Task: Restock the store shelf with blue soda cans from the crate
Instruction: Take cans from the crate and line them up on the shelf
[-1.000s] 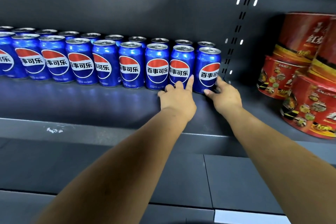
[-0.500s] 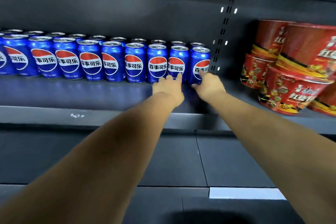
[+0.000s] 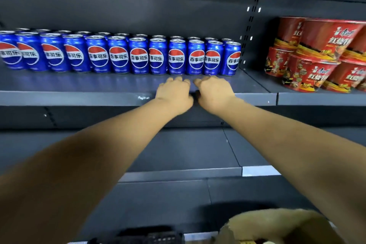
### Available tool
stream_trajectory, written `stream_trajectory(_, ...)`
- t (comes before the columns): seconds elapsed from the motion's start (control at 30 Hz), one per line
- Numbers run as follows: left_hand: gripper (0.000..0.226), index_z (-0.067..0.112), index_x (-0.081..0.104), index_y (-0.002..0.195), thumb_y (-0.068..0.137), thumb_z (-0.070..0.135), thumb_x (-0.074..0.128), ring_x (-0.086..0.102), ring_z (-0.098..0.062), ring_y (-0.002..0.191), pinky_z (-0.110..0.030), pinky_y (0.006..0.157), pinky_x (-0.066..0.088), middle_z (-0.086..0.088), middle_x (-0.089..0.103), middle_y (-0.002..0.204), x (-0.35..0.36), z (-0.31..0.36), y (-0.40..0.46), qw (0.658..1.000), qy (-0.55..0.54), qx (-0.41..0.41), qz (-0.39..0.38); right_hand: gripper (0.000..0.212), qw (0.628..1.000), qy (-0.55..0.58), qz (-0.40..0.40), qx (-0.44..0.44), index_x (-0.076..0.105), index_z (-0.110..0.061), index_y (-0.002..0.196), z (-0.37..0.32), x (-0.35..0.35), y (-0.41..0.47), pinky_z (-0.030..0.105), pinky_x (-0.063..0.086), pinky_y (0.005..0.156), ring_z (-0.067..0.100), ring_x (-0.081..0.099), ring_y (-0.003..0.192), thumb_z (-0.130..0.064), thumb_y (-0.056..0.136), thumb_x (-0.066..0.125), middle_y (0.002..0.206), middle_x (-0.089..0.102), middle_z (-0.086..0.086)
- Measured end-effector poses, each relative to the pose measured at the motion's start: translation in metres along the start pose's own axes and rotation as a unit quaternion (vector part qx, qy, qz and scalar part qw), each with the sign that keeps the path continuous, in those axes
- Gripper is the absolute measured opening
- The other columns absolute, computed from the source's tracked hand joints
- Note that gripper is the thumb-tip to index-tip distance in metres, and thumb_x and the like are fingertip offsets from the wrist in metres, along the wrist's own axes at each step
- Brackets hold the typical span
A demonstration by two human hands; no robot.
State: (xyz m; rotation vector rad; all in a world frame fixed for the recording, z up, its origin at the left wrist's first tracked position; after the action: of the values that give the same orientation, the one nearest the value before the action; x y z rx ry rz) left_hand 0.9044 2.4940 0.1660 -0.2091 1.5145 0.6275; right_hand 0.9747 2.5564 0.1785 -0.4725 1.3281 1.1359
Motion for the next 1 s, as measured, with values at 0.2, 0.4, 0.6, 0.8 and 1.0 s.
stream_trajectory(0.2,0.042,0.012,0.048,0.132,0.092,0.024,0.045,0.043,-0.031,0.121,-0.04,0.094,0.039,-0.011,0.05,0.129,-0.02,-0.051,-0.074,0.999,0.007,0.037,0.021,0.03,0.998,-0.008,0.034,-0.058,0.055,-0.011,0.119,-0.073,-0.033,-0.049,0.03,0.028,0.069,0.029,0.055,0.107,-0.022,0.095,0.04,0.118,0.061,0.008)
stream_trajectory(0.4,0.033,0.015,0.058,0.119,0.09,0.026,0.045,0.048,-0.028,0.113,-0.035,0.088,0.039,-0.008,0.057,0.119,-0.027,-0.076,-0.133,0.994,0.041,0.094,0.027,0.03,0.995,0.002,0.018,-0.101,0.056,-0.013,0.117,-0.132,-0.049,-0.097,0.03,0.029,0.068,0.03,0.058,0.104,-0.023,0.095,0.038,0.115,0.062,0.008)
stream_trajectory(0.6,0.035,0.017,0.058,0.12,0.093,0.032,0.041,0.05,-0.026,0.111,-0.033,0.084,0.041,-0.005,0.057,0.117,-0.019,-0.099,-0.191,0.995,0.074,0.071,0.012,0.028,0.99,0.028,0.009,-0.141,0.057,-0.012,0.113,-0.176,-0.039,-0.129,0.028,0.028,0.066,0.028,0.058,0.1,-0.022,0.097,0.036,0.111,0.062,0.006)
stream_trajectory(0.8,0.037,0.015,0.057,0.12,0.096,0.033,0.036,0.05,-0.026,0.108,-0.034,0.079,0.041,-0.005,0.057,0.116,-0.007,-0.127,-0.247,0.994,0.103,0.02,-0.017,0.024,0.978,0.04,-0.008,-0.203,0.058,-0.011,0.103,-0.213,-0.025,-0.151,0.03,0.029,0.063,0.03,0.059,0.096,-0.02,0.095,0.038,0.105,0.064,0.008)
stream_trajectory(1.0,0.036,0.014,0.057,0.119,0.096,0.031,0.036,0.049,-0.027,0.111,-0.035,0.081,0.04,-0.008,0.056,0.116,0.011,-0.149,-0.304,0.992,0.089,-0.054,-0.073,0.022,0.969,0.076,-0.042,-0.234,0.057,-0.013,0.103,-0.247,-0.014,-0.179,0.03,0.031,0.062,0.031,0.059,0.092,-0.021,0.094,0.038,0.102,0.064,0.008)
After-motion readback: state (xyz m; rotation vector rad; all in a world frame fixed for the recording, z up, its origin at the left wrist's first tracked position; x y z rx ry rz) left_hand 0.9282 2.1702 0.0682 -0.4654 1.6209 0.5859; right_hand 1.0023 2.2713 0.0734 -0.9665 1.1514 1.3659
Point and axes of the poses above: each hand's wrist, its own y-axis towards the middle knuckle, its own x-axis out of the palm, z = x × y, the point moved 4 cm from there along y, towards the middle knuckle
